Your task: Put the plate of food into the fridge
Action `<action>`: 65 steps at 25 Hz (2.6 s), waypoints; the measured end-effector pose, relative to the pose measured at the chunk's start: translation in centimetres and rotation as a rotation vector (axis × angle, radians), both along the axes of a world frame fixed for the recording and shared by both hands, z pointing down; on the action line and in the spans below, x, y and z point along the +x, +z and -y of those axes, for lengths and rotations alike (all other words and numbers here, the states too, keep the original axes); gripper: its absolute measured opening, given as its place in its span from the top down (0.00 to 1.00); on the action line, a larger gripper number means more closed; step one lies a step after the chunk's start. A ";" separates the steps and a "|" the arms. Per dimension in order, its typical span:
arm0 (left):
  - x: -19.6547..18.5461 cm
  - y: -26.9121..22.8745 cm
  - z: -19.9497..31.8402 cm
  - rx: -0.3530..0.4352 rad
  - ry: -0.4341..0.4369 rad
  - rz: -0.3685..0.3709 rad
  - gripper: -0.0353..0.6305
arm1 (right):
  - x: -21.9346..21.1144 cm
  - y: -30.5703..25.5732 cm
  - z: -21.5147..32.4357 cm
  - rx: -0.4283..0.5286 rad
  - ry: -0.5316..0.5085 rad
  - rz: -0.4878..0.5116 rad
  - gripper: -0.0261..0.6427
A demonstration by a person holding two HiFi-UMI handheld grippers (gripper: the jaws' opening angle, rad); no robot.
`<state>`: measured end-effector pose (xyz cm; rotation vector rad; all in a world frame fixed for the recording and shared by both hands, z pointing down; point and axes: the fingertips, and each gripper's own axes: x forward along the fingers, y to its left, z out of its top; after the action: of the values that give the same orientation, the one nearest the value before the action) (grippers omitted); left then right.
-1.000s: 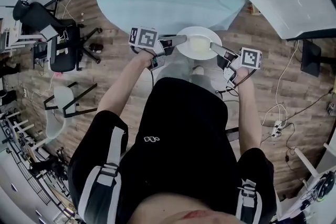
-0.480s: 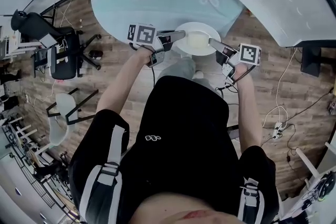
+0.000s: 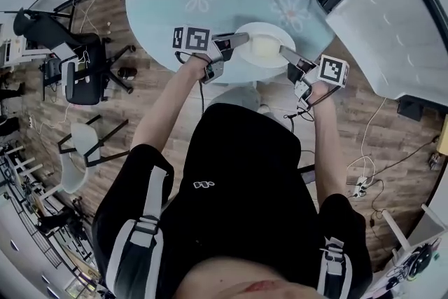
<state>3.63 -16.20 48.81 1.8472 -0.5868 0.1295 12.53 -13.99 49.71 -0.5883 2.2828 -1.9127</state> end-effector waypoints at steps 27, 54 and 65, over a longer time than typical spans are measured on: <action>-2.2 3.8 19.6 -0.073 -0.325 -0.137 0.87 | -0.1 1.8 20.6 0.009 0.311 -0.244 0.91; -3.4 6.0 27.2 -0.165 -0.695 -0.116 0.87 | 0.7 3.8 28.1 -0.058 0.627 -0.260 0.91; -3.3 6.5 25.0 -0.173 -0.594 -0.115 0.77 | 1.7 5.7 28.2 -0.100 0.691 -0.338 0.91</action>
<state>0.35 -41.22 55.34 1.4378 -0.9829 -0.3106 14.22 -42.21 55.45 -1.5665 1.7685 -1.6560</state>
